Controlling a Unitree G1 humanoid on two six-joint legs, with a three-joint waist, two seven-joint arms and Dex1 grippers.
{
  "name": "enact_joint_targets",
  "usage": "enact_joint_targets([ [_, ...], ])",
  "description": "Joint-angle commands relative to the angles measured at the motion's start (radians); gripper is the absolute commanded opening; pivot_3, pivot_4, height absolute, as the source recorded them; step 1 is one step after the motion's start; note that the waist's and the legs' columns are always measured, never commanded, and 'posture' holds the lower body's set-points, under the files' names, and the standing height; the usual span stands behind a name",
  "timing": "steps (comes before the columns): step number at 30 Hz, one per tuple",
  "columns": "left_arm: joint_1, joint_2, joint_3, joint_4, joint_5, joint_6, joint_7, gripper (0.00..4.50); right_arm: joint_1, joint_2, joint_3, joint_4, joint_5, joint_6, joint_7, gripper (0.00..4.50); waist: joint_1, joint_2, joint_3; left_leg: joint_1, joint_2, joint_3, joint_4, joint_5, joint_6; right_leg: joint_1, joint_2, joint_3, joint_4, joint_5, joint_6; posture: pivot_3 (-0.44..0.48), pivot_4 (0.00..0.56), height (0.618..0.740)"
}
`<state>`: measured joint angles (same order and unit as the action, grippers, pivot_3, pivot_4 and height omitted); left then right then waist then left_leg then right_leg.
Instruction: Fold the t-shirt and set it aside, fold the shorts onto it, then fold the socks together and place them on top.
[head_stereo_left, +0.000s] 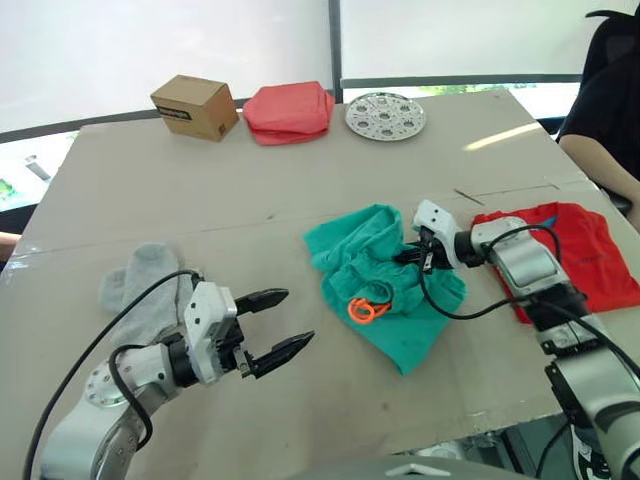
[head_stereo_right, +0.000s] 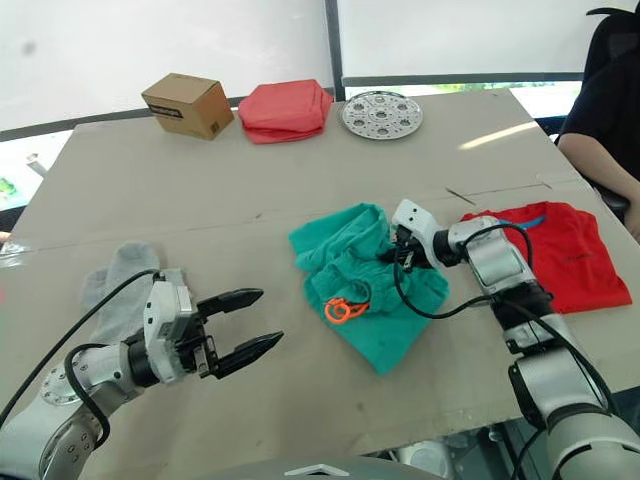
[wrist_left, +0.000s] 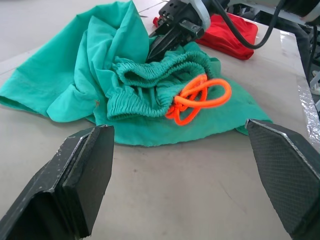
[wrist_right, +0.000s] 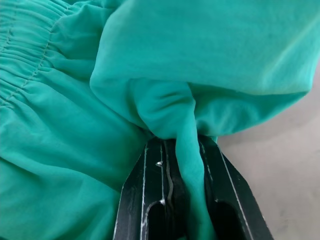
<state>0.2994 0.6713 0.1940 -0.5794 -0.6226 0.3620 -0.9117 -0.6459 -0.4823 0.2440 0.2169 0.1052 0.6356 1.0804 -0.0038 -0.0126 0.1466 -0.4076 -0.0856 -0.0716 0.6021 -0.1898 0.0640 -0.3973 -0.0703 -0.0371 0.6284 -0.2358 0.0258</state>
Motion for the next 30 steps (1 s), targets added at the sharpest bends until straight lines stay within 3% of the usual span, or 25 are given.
enact_joint_targets([
  [1, -0.045, -0.01, -0.038, -0.024, -0.014, 0.0, -0.002, 4.5, 0.044, -0.054, -0.181, -0.265, 0.136, 0.217, -0.049, 0.03, 0.01, 0.002, 0.001, -0.002, 0.0, 0.0, 0.0, 0.0, 0.0, -0.002, 0.0, 0.0, 0.0, 0.001, -0.002, 0.0, 0.15, 0.74],
  [8, -0.205, -0.045, -0.171, 0.001, -0.048, 0.05, -0.033, 4.5, 0.147, -0.261, -0.623, -0.707, 0.335, 0.661, -0.133, 0.03, 0.036, 0.004, 0.003, -0.009, -0.001, 0.0, 0.001, 0.0, 0.001, -0.007, -0.001, 0.0, -0.001, 0.005, 0.001, 0.0, 0.15, 0.74],
  [13, -0.298, -0.063, -0.226, 0.027, -0.076, 0.074, -0.065, 4.5, 0.19, -0.433, -0.826, -0.717, 0.404, 0.818, -0.133, 0.03, 0.04, 0.003, 0.004, -0.009, -0.001, 0.0, 0.004, 0.0, 0.001, -0.006, -0.002, -0.002, -0.001, 0.002, 0.002, 0.0, 0.15, 0.74],
  [16, -0.357, -0.075, -0.256, 0.058, -0.075, 0.074, -0.094, 4.5, 0.225, -0.538, -0.887, -0.609, 0.41, 0.828, -0.124, 0.03, 0.04, 0.004, 0.004, -0.009, 0.0, 0.0, 0.005, 0.0, 0.001, -0.005, -0.002, -0.002, -0.001, 0.001, 0.002, 0.0, 0.15, 0.74],
  [19, -0.4, -0.093, -0.286, 0.09, -0.068, 0.072, -0.114, 4.5, 0.218, -0.574, -0.822, -0.374, 0.351, 0.712, -0.179, 0.03, 0.04, 0.003, 0.004, -0.009, 0.0, 0.001, 0.007, 0.0, 0.002, -0.004, -0.002, -0.003, -0.001, 0.002, 0.002, 0.0, 0.15, 0.74],
  [23, -0.395, -0.1, -0.307, 0.102, -0.046, 0.055, -0.125, 4.5, 0.248, -0.573, -0.569, -0.024, 0.169, 0.372, -0.238, 0.03, 0.026, 0.002, 0.004, -0.008, 0.0, 0.002, 0.01, -0.002, 0.004, -0.001, -0.003, -0.003, -0.002, 0.003, 0.001, 0.0, 0.15, 0.74],
  [27, -0.4, -0.106, -0.305, 0.05, -0.078, 0.095, -0.086, 4.5, 0.146, -0.596, -0.387, 0.276, 0.019, 0.082, -0.245, 0.03, 0.018, 0.012, 0.009, -0.008, 0.0, 0.003, 0.01, 0.0, 0.009, -0.001, -0.003, -0.002, -0.002, 0.004, -0.001, 0.0, 0.15, 0.74],
  [30, -0.38, -0.096, -0.305, 0.032, -0.076, 0.096, -0.09, 4.5, 0.063, -0.586, -0.311, 0.396, -0.032, -0.031, -0.223, 0.03, 0.013, 0.014, 0.009, -0.008, 0.0, 0.006, 0.01, 0.0, 0.009, -0.001, -0.002, -0.001, -0.002, 0.005, 0.0, 0.0, 0.15, 0.74],
])
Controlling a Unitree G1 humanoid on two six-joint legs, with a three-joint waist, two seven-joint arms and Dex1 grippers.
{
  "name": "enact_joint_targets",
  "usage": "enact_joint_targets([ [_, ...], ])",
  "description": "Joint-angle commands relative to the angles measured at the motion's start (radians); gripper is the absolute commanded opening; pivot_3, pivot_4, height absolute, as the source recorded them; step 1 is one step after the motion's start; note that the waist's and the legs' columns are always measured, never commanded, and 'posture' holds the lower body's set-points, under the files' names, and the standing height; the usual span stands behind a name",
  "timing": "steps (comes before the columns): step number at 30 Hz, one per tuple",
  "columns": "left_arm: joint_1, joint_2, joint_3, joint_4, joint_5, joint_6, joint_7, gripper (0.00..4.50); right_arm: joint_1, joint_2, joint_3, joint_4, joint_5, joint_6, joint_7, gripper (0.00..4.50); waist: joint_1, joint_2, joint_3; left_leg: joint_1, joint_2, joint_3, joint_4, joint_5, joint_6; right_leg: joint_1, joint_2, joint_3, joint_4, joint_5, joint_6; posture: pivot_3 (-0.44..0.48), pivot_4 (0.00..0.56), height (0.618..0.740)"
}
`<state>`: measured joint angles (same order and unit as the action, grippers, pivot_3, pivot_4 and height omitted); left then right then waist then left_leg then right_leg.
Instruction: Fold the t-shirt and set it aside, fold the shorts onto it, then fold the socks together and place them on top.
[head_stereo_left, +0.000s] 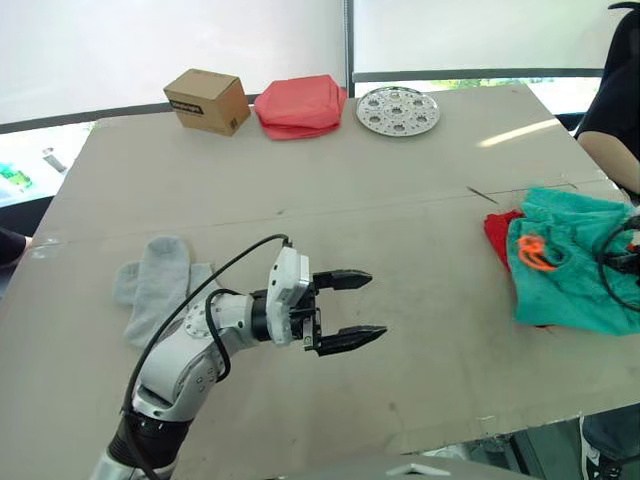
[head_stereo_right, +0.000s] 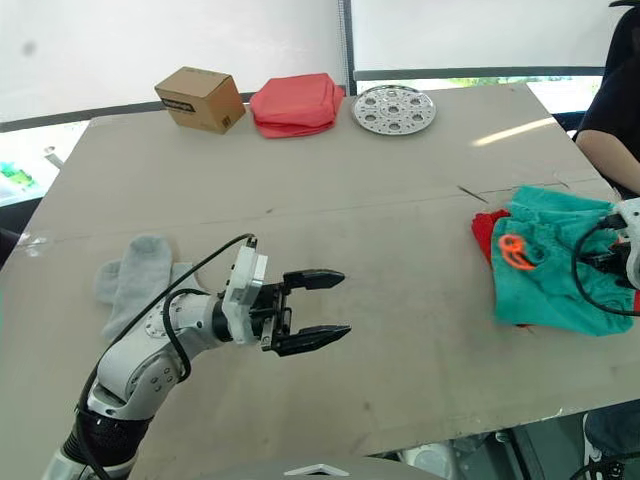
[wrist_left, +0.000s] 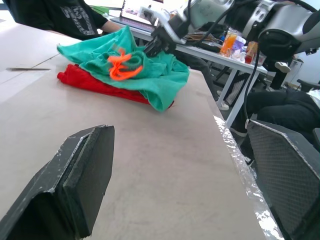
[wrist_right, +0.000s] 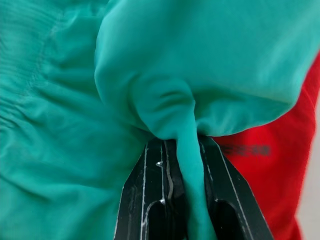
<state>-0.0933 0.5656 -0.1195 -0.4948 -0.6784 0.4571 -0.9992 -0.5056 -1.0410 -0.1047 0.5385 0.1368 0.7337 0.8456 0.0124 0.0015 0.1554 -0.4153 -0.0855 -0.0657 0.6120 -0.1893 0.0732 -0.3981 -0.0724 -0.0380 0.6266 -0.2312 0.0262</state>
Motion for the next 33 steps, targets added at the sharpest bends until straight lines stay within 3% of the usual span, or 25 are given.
enact_joint_targets([
  [1, 0.014, 0.008, 0.008, -0.055, -0.02, 0.003, 0.003, 4.5, -0.088, -0.031, 0.072, 0.102, -0.095, -0.184, 0.016, 0.03, -0.004, 0.0, 0.0, 0.0, 0.001, 0.001, 0.0, 0.0, 0.0, 0.0, 0.001, 0.001, 0.0, 0.0, 0.0, 0.0, 0.15, 0.74],
  [7, 0.0, -0.016, -0.002, -0.081, -0.035, 0.023, 0.039, 4.5, -0.074, -0.039, 0.067, 0.118, -0.12, -0.279, 0.011, 2.67, 0.005, -0.001, 0.001, 0.0, 0.001, 0.001, 0.002, 0.0, 0.0, 0.001, 0.0, 0.001, 0.0, 0.0, 0.001, 0.0, 0.15, 0.74],
  [11, -0.017, -0.026, -0.012, -0.06, -0.036, 0.018, 0.025, 4.5, 0.109, -0.071, -0.102, -0.052, -0.085, -0.287, -0.083, 4.45, 0.018, -0.002, 0.001, 0.0, 0.001, 0.0, 0.003, -0.002, 0.001, 0.001, 0.0, 0.001, 0.0, 0.0, 0.001, 0.0, 0.15, 0.74],
  [16, -0.043, -0.027, -0.014, -0.008, -0.019, -0.003, -0.007, 4.5, 0.384, 0.024, -0.461, -0.437, -0.002, -0.289, -0.172, 4.45, 0.026, 0.001, -0.001, 0.001, 0.001, 0.001, 0.002, -0.002, 0.001, 0.001, 0.001, 0.001, 0.0, 0.0, 0.002, 0.0, 0.15, 0.74],
  [21, -0.07, -0.062, -0.009, 0.042, -0.01, -0.012, 0.01, 4.5, 0.403, 0.254, -0.606, -0.784, 0.132, -0.222, -0.323, 4.45, 0.021, 0.001, -0.001, 0.001, 0.002, 0.001, 0.004, -0.003, -0.001, 0.002, 0.002, 0.003, 0.0, 0.0, 0.008, 0.0, 0.15, 0.74],
  [24, -0.097, -0.108, 0.014, 0.09, -0.005, -0.007, 0.067, 4.5, 0.343, 0.454, -0.513, -1.009, 0.234, -0.245, -0.419, 4.45, 0.014, 0.0, -0.002, 0.001, 0.002, 0.001, 0.005, -0.003, -0.002, 0.002, 0.002, 0.003, 0.001, 0.0, 0.01, 0.0, 0.15, 0.74],
  [27, -0.106, -0.145, 0.031, 0.112, 0.021, -0.008, 0.144, 4.5, 0.318, 0.577, -0.372, -1.119, 0.315, -0.22, -0.429, 4.45, 0.006, -0.001, -0.002, 0.001, 0.001, 0.001, 0.005, -0.003, -0.002, 0.001, 0.002, 0.004, 0.001, 0.001, 0.011, 0.0, 0.15, 0.74],
  [33, -0.071, -0.15, 0.153, 0.087, 0.034, 0.038, 0.333, 4.5, 0.321, 0.582, -0.079, -1.1, 0.336, -0.3, -0.221, 4.45, 0.005, -0.003, -0.001, 0.001, 0.001, 0.001, 0.004, -0.002, 0.002, 0.0, 0.002, 0.003, 0.0, 0.004, 0.008, 0.0, 0.15, 0.74],
])
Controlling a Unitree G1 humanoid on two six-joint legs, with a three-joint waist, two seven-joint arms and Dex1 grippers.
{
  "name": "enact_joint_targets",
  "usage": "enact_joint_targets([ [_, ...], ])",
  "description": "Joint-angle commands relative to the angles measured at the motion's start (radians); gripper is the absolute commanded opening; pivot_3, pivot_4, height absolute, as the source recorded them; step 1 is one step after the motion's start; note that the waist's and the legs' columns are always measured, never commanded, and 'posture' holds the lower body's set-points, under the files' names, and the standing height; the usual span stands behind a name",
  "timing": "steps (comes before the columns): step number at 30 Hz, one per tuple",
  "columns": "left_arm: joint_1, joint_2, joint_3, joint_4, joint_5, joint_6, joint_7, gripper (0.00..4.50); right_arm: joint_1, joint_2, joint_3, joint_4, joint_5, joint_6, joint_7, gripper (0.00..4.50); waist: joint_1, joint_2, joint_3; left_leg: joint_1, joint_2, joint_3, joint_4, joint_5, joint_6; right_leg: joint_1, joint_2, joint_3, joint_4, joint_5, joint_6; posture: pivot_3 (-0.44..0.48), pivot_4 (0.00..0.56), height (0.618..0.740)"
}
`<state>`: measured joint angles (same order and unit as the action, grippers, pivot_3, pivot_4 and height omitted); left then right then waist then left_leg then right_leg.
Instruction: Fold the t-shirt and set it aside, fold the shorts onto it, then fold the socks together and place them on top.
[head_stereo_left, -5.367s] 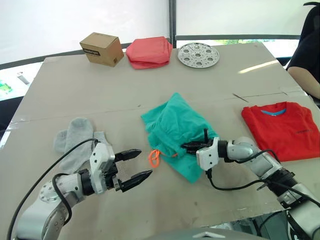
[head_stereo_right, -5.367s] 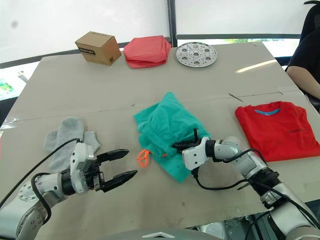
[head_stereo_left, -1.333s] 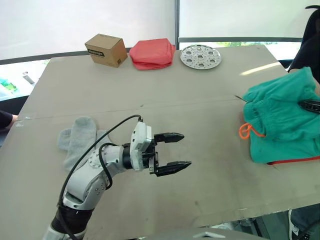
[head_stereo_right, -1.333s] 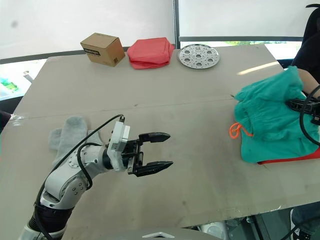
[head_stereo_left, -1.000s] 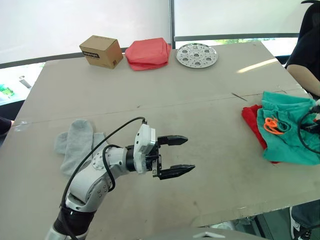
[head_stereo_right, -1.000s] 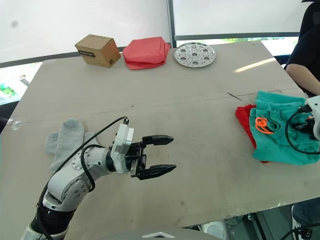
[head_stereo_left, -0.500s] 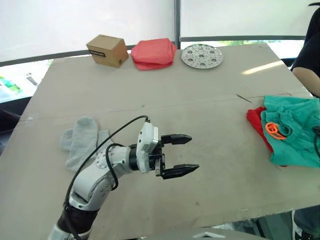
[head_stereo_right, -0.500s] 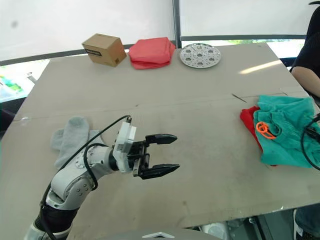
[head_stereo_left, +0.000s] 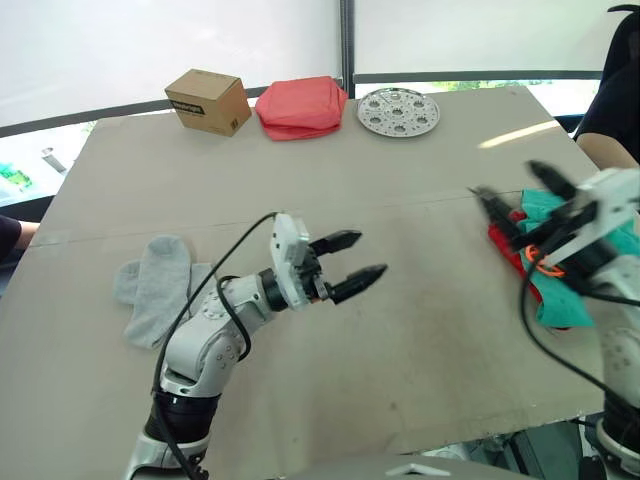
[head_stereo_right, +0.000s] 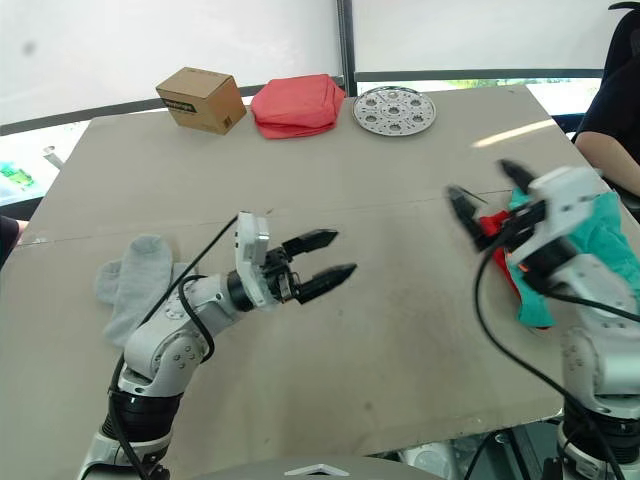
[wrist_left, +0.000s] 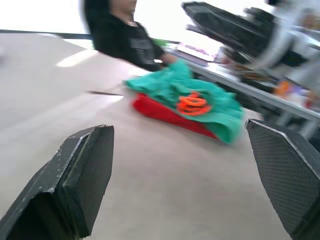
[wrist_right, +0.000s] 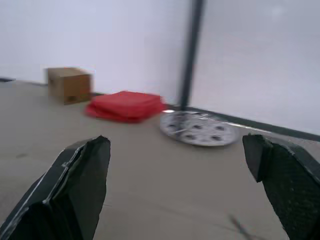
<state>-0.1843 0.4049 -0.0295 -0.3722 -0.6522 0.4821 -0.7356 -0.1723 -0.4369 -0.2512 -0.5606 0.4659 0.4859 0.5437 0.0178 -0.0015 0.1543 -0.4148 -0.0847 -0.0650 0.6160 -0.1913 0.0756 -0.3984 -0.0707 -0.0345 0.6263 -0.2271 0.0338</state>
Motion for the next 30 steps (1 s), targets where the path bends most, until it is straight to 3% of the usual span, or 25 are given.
enact_joint_targets([
  [1, 0.047, 0.03, 0.089, -0.044, 0.026, 0.018, 0.093, 4.5, -0.035, -0.019, 0.107, 0.013, 0.022, -0.059, 0.117, 4.45, -0.001, 0.0, 0.0, 0.0, 0.0, 0.0, 0.0, 0.0, 0.0, 0.0, 0.0, 0.0, 0.0, 0.0, 0.0, 0.0, 0.15, 0.74],
  [4, 0.138, 0.087, 0.176, -0.078, 0.107, -0.009, 0.164, 4.5, -0.089, -0.038, 0.21, 0.064, 0.012, -0.095, 0.222, 4.45, -0.011, -0.001, 0.001, 0.001, 0.0, 0.001, 0.0, -0.001, -0.002, 0.0, 0.0, 0.001, 0.0, 0.0, 0.0, 0.0, 0.15, 0.74],
  [9, 0.214, 0.114, 0.246, -0.123, 0.103, -0.015, 0.183, 4.5, -0.178, -0.026, 0.279, 0.168, -0.04, -0.133, 0.23, 4.45, -0.002, -0.002, 0.001, 0.001, 0.0, 0.001, 0.0, -0.002, -0.005, 0.0, 0.0, 0.001, 0.0, -0.002, 0.001, 0.0, 0.15, 0.74],
  [12, 0.225, 0.099, 0.25, -0.148, 0.093, -0.004, 0.203, 4.5, -0.199, -0.016, 0.303, 0.195, -0.071, -0.16, 0.22, 4.45, -0.007, 0.001, 0.003, 0.0, -0.036, -0.053, -0.002, 0.001, -0.005, 0.012, -0.014, -0.03, 0.002, -0.01, 0.013, 0.0, 0.15, 0.74],
  [13, 0.232, 0.089, 0.247, -0.157, 0.094, -0.004, 0.214, 4.5, -0.199, -0.009, 0.304, 0.188, -0.068, -0.157, 0.213, 4.45, -0.008, 0.002, 0.003, 0.001, -0.055, -0.083, -0.003, 0.004, -0.006, 0.012, -0.01, -0.032, 0.006, -0.014, 0.021, 0.0, 0.15, 0.74],
  [14, 0.237, 0.084, 0.245, -0.161, 0.094, -0.005, 0.22, 4.5, -0.2, -0.004, 0.305, 0.184, -0.066, -0.155, 0.207, 4.45, -0.008, 0.002, 0.003, 0.003, -0.083, -0.127, -0.003, 0.009, -0.011, 0.012, -0.003, -0.02, 0.011, -0.021, 0.034, 0.0, 0.15, 0.74],
  [15, 0.24, 0.082, 0.243, -0.164, 0.096, -0.005, 0.224, 4.5, -0.2, -0.001, 0.309, 0.181, -0.066, -0.153, 0.204, 4.45, -0.008, -0.001, 0.002, 0.005, -0.098, -0.152, -0.005, 0.011, -0.014, 0.012, 0.0, -0.014, 0.014, -0.024, 0.036, 0.0, 0.15, 0.74],
  [16, 0.248, 0.078, 0.249, -0.171, 0.094, 0.0, 0.232, 4.5, -0.196, 0.003, 0.309, 0.177, -0.059, -0.149, 0.202, 4.45, -0.009, -0.005, 0.003, 0.01, -0.12, -0.183, -0.013, 0.017, -0.019, 0.014, -0.014, -0.016, 0.014, -0.028, 0.03, 0.0, 0.15, 0.74],
  [17, 0.257, 0.079, 0.258, -0.177, 0.093, 0.003, 0.238, 4.5, -0.193, 0.004, 0.31, 0.172, -0.048, -0.142, 0.206, 4.45, -0.017, -0.005, 0.003, 0.011, -0.121, -0.182, -0.015, 0.019, -0.021, 0.018, -0.024, -0.022, 0.015, -0.03, 0.025, 0.0, 0.15, 0.74],
  [18, 0.264, 0.079, 0.265, -0.181, 0.091, 0.006, 0.241, 4.5, -0.19, 0.003, 0.311, 0.168, -0.04, -0.136, 0.21, 4.45, -0.027, -0.003, 0.002, -0.005, -0.084, -0.122, -0.006, 0.018, -0.021, 0.026, -0.044, -0.049, 0.021, -0.034, 0.011, 0.0, 0.15, 0.74],
  [19, 0.277, 0.083, 0.279, -0.183, 0.093, 0.007, 0.247, 4.5, -0.185, -0.003, 0.31, 0.161, -0.025, -0.128, 0.225, 4.45, -0.035, 0.003, 0.002, -0.009, -0.043, -0.072, -0.001, 0.017, -0.016, 0.031, -0.049, -0.065, 0.024, -0.038, 0.008, 0.0, 0.15, 0.74],
  [20, 0.287, 0.085, 0.297, -0.181, 0.097, 0.008, 0.257, 4.5, -0.182, -0.008, 0.307, 0.157, -0.011, -0.124, 0.238, 4.45, -0.032, 0.008, 0.0, -0.012, -0.007, -0.044, -0.003, 0.017, -0.015, 0.036, -0.054, -0.081, 0.026, -0.044, 0.01, 0.0, 0.15, 0.74],
  [21, 0.299, 0.09, 0.32, -0.175, 0.102, 0.009, 0.268, 4.5, -0.181, -0.012, 0.304, 0.153, 0.002, -0.12, 0.248, 4.45, -0.026, 0.01, 0.001, -0.016, -0.007, -0.049, -0.003, 0.017, -0.025, 0.034, -0.04, -0.067, 0.022, -0.046, 0.005, 0.0, 0.15, 0.74],
  [22, 0.307, 0.093, 0.335, -0.171, 0.104, 0.01, 0.276, 4.5, -0.181, -0.014, 0.302, 0.151, 0.011, -0.116, 0.253, 4.45, -0.016, 0.007, 0.002, -0.019, -0.006, -0.049, -0.002, 0.014, -0.023, 0.029, -0.014, -0.026, 0.015, -0.046, 0.007, 0.0, 0.15, 0.74],
  [23, 0.319, 0.103, 0.35, -0.165, 0.117, 0.0, 0.277, 4.5, -0.182, -0.015, 0.304, 0.15, 0.015, -0.115, 0.258, 4.45, -0.005, 0.006, 0.002, -0.018, -0.007, -0.05, -0.002, 0.014, -0.023, 0.028, -0.003, 0.0, 0.014, -0.046, 0.011, 0.0, 0.15, 0.74],
  [25, 0.346, 0.122, 0.383, -0.153, 0.14, -0.017, 0.27, 4.5, -0.185, -0.018, 0.31, 0.147, 0.02, -0.119, 0.269, 4.45, 0.004, 0.002, 0.002, -0.016, -0.007, -0.05, -0.004, 0.016, -0.026, 0.026, -0.001, 0.009, 0.015, -0.045, 0.016, 0.0, 0.15, 0.74],
  [30, 0.472, 0.155, 0.501, -0.147, 0.126, -0.026, 0.219, 4.5, -0.202, -0.024, 0.331, 0.133, 0.046, -0.098, 0.301, 4.45, -0.007, 0.001, 0.001, -0.014, -0.006, -0.049, -0.01, 0.018, -0.03, 0.021, 0.0, 0.012, 0.017, -0.041, 0.009, 0.0, 0.15, 0.74],
])
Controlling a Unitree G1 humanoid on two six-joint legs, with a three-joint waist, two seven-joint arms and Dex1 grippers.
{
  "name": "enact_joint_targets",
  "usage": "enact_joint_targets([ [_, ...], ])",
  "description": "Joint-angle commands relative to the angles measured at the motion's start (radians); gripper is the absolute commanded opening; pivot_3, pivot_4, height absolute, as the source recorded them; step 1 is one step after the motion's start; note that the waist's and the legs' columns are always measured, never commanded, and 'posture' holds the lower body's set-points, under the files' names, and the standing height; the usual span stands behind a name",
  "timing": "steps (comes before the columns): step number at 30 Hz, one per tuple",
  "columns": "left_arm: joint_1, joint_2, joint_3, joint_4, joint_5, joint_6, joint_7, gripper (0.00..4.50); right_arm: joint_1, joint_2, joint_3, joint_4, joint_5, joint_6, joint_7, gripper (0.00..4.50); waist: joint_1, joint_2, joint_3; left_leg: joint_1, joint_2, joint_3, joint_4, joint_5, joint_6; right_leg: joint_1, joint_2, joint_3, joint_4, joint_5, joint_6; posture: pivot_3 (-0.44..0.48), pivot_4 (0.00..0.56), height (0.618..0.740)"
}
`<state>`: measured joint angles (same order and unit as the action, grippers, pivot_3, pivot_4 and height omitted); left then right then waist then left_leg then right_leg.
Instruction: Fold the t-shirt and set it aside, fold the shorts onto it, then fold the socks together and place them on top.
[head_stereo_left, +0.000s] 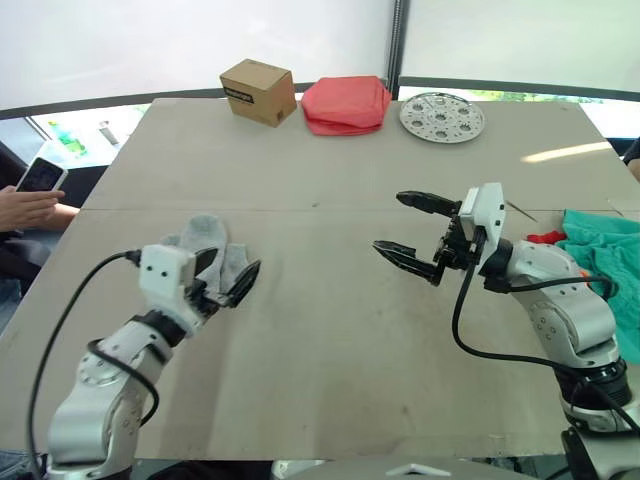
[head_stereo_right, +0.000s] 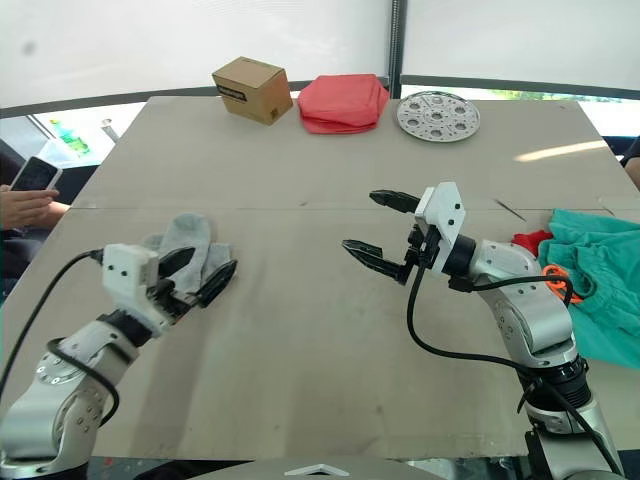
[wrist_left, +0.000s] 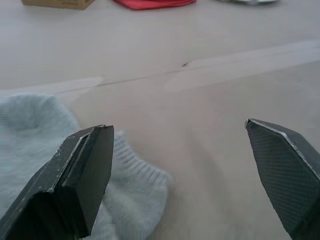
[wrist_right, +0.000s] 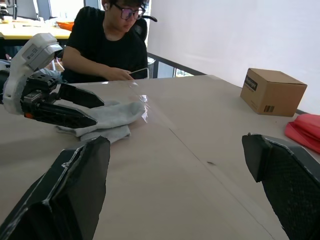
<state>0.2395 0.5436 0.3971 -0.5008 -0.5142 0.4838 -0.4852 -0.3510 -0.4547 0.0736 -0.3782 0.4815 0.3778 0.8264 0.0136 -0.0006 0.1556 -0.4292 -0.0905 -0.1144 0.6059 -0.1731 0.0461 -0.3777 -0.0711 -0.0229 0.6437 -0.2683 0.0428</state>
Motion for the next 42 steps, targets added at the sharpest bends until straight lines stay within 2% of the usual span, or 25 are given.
enact_joint_targets([
  [1, 0.072, 0.016, 0.088, -0.018, -0.011, -0.029, -0.038, 4.5, -0.025, -0.006, 0.009, -0.054, 0.036, 0.018, 0.02, 4.45, -0.006, -0.001, 0.0, 0.001, 0.0, 0.0, -0.001, 0.0, 0.0, -0.001, 0.001, 0.002, 0.0, 0.0, 0.0, 0.0, 0.15, 0.74],
  [4, 0.129, 0.01, 0.122, -0.017, -0.005, -0.046, -0.055, 4.5, -0.025, -0.008, 0.013, -0.077, 0.05, 0.038, 0.02, 4.45, -0.007, -0.002, -0.001, 0.002, 0.0, 0.001, -0.003, 0.0, 0.0, -0.001, 0.001, 0.004, -0.001, 0.0, 0.0, 0.0, 0.15, 0.74],
  [9, 0.155, -0.018, 0.178, 0.009, 0.02, -0.059, -0.004, 4.5, -0.015, -0.012, 0.016, -0.099, 0.062, 0.057, 0.019, 4.45, 0.001, -0.003, -0.002, 0.001, 0.0, 0.001, -0.005, 0.0, 0.0, -0.002, 0.0, 0.004, -0.002, 0.0, 0.0, 0.0, 0.15, 0.74],
  [13, 0.159, -0.04, 0.175, 0.016, 0.044, -0.059, 0.029, 4.5, -0.012, -0.017, 0.019, -0.092, 0.058, 0.051, 0.02, 4.45, 0.0, -0.005, -0.002, 0.002, 0.0, 0.004, -0.005, 0.0, 0.0, -0.002, 0.0, 0.006, -0.002, 0.0, 0.0, 0.0, 0.15, 0.74],
  [21, 0.111, -0.03, 0.049, 0.01, 0.099, -0.029, 0.043, 4.5, 0.001, -0.017, 0.02, -0.089, 0.042, 0.04, 0.011, 4.45, 0.0, -0.006, -0.003, 0.002, 0.0, 0.004, -0.005, 0.0, 0.0, -0.002, 0.0, 0.007, -0.002, 0.0, 0.0, 0.0, 0.15, 0.74],
  [28, 0.006, -0.005, -0.1, 0.122, 0.221, 0.058, 0.099, 4.5, 0.02, -0.026, 0.008, -0.105, 0.043, 0.043, 0.0, 4.45, 0.0, -0.006, -0.003, 0.002, 0.0, 0.005, -0.005, 0.0, 0.0, -0.003, 0.0, 0.007, -0.001, 0.0, 0.0, 0.0, 0.15, 0.74],
  [31, -0.044, -0.016, -0.127, 0.178, 0.238, 0.078, 0.11, 3.81, 0.028, -0.037, 0.008, -0.11, 0.04, 0.04, 0.0, 4.5, 0.002, -0.005, -0.004, 0.003, 0.0, 0.005, -0.005, 0.0, 0.0, -0.002, 0.0, 0.007, 0.0, 0.0, 0.0, 0.0, 0.15, 0.74],
  [36, -0.087, -0.035, -0.178, 0.169, 0.218, 0.114, 0.081, 1.64, 0.037, -0.054, -0.001, -0.114, 0.039, 0.038, -0.005, 4.5, 0.004, -0.002, -0.006, 0.004, 0.0, 0.005, -0.005, 0.0, 0.0, -0.001, 0.0, 0.007, 0.0, 0.0, 0.0, 0.0, 0.15, 0.74],
  [37, -0.091, -0.038, -0.185, 0.161, 0.213, 0.123, 0.075, 1.44, 0.039, -0.056, -0.001, -0.116, 0.039, 0.038, -0.006, 4.5, 0.005, -0.001, -0.006, 0.004, 0.0, 0.005, -0.005, 0.0, 0.0, -0.001, 0.0, 0.007, 0.0, 0.0, 0.0, 0.0, 0.15, 0.74],
  [39, -0.111, -0.057, -0.198, 0.13, 0.179, 0.164, 0.069, 0.58, 0.045, -0.062, -0.003, -0.121, 0.036, 0.038, -0.011, 4.5, 0.006, -0.001, -0.006, 0.004, 0.0, 0.005, -0.005, 0.0, 0.0, -0.001, 0.0, 0.007, 0.0, 0.0, 0.0, 0.0, 0.15, 0.74],
  [41, -0.132, -0.067, -0.221, 0.086, 0.147, 0.213, 0.058, 0.01, 0.054, -0.068, -0.007, -0.129, 0.034, 0.04, -0.018, 4.5, 0.008, -0.002, -0.007, 0.004, -0.001, 0.005, -0.005, 0.0, 0.0, -0.001, -0.001, 0.007, 0.0, 0.0, 0.0, 0.0, 0.15, 0.74],
  [42, -0.149, -0.077, -0.235, 0.061, 0.133, 0.246, 0.065, 0.01, 0.06, -0.072, -0.011, -0.134, 0.034, 0.042, -0.023, 4.5, 0.009, -0.002, -0.007, 0.004, -0.001, 0.005, -0.005, 0.0, 0.0, -0.001, -0.001, 0.007, -0.001, 0.0, 0.0, 0.0, 0.15, 0.74],
])
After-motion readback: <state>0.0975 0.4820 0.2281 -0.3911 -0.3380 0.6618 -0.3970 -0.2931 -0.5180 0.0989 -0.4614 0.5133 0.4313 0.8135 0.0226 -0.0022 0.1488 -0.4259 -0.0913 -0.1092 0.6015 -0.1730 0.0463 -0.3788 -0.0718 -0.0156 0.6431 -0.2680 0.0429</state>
